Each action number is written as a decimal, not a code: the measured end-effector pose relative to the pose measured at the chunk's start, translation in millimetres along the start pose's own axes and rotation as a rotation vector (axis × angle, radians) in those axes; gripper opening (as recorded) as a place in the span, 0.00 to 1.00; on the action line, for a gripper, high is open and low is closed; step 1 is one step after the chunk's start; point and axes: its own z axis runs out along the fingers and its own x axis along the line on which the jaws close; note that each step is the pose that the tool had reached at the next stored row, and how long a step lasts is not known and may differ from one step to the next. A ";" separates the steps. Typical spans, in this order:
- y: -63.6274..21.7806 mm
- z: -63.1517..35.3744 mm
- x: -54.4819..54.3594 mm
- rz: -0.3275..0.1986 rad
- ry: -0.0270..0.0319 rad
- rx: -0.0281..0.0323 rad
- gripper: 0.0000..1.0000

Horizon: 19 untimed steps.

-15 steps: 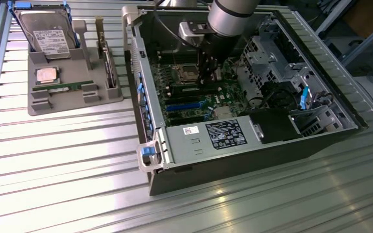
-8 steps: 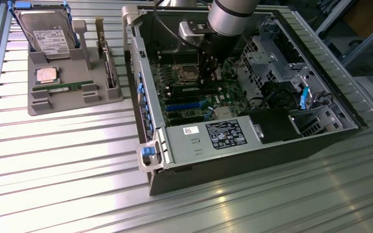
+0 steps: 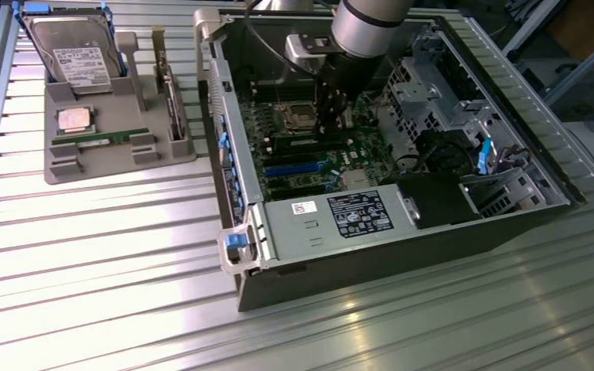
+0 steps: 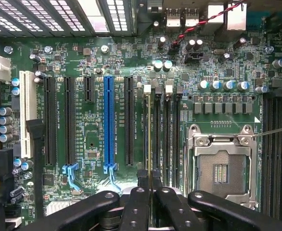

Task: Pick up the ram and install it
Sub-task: 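Insert the ram into the slot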

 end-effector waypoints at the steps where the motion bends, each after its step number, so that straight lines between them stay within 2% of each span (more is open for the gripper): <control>1: 0.0 0.2 0.0 0.000 0.0001 0.0000 0.12; 14: 2.3 4.4 0.1 0.000 0.0000 0.0000 0.12; 15: 2.3 4.4 0.1 0.000 -0.0001 0.0000 0.13; 17: 2.3 4.5 0.1 0.000 -0.0001 0.0001 0.25; 19: 2.3 2.6 0.2 0.000 0.0049 0.0002 0.25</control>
